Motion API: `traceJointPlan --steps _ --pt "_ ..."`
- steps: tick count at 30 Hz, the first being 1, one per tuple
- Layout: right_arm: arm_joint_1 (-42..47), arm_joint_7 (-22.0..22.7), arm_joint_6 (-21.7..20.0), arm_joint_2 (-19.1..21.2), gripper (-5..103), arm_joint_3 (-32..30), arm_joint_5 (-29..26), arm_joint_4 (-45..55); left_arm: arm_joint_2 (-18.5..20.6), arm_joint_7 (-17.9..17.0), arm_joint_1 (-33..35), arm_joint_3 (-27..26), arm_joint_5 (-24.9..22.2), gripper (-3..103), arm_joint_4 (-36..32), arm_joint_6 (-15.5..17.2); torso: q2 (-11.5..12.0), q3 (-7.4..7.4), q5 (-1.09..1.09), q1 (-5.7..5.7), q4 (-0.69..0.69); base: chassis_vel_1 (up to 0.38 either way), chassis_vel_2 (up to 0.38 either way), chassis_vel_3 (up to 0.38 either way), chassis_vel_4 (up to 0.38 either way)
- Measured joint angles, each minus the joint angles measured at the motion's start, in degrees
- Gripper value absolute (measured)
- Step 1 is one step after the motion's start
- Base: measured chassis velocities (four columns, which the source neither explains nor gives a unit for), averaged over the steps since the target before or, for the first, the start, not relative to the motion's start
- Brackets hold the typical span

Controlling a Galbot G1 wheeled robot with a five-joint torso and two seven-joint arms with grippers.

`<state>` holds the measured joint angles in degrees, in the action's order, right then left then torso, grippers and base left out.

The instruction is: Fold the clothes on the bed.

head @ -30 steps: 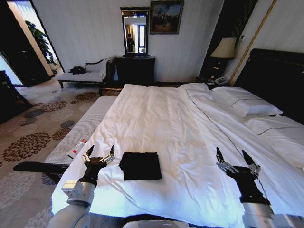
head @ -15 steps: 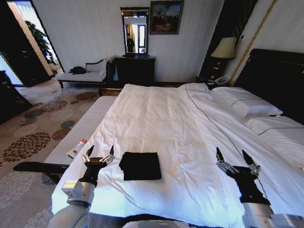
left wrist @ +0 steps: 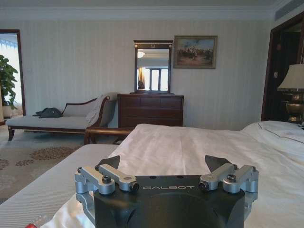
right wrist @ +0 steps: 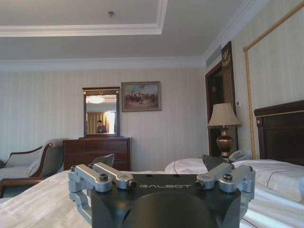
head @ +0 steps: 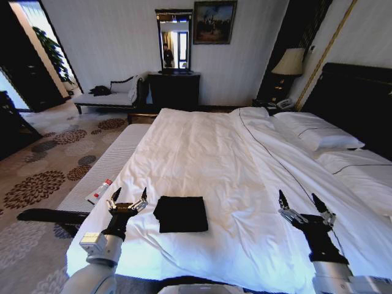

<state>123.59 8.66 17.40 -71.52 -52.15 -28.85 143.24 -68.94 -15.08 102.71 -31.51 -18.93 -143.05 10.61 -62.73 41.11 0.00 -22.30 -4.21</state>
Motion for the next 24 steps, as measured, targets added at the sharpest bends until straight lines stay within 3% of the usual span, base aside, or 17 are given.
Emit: traceJointPlan --steps 24 --pt "-0.01 0.00 0.00 0.00 100 0.00 0.00 0.00 0.00 0.02 0.00 0.00 0.00 100 0.00 0.00 0.00 0.00 0.00 0.00 0.00 0.000 0.000 0.000 0.000"
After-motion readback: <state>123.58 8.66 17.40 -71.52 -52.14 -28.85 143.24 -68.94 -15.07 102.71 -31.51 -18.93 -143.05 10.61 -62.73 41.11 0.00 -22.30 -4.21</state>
